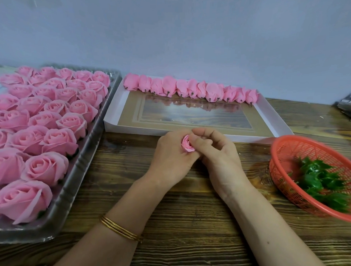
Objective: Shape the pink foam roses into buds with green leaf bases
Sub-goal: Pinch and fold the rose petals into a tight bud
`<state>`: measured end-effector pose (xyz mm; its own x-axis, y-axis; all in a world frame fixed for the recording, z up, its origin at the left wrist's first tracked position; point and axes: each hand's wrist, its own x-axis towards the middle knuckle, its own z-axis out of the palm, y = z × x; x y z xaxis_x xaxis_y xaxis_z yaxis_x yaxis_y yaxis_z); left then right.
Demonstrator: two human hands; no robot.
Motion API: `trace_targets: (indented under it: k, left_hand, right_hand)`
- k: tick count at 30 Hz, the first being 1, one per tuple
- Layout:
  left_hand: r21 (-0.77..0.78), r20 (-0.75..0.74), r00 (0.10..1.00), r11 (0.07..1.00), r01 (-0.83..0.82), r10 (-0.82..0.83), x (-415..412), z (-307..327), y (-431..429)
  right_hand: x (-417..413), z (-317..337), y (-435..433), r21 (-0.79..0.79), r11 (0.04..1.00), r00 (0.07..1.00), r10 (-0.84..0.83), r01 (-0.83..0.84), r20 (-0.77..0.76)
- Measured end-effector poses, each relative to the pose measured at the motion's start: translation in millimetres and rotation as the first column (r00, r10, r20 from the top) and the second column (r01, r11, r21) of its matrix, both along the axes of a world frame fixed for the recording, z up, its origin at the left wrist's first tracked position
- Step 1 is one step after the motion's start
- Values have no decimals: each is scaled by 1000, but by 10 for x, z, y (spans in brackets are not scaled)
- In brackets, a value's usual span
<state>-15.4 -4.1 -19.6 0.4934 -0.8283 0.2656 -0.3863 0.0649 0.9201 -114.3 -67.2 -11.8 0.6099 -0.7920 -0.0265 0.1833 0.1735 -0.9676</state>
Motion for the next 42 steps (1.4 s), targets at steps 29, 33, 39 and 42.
trace_targets:
  k: [29,33,39,42]
  left_hand:
    - [-169,-716,697,960,-222,35,-102,121,-54]
    - [-164,-711,703,967,-195,22,-150,113,-69]
    - [-172,-664,746,982,-78,-57,-95,115,-37]
    - [-181,-610,780,983,32,-138,-43,117,-8]
  right_hand:
    - [67,-76,124,-374,926,994,12,-51,-106]
    - [78,-100,133,-437,898,992,-7,-50,-128]
    - [49,-81,96,-369,927,996,48,-73,-77]
    - [30,-70,76,-260,957,992,125,-129,-34]
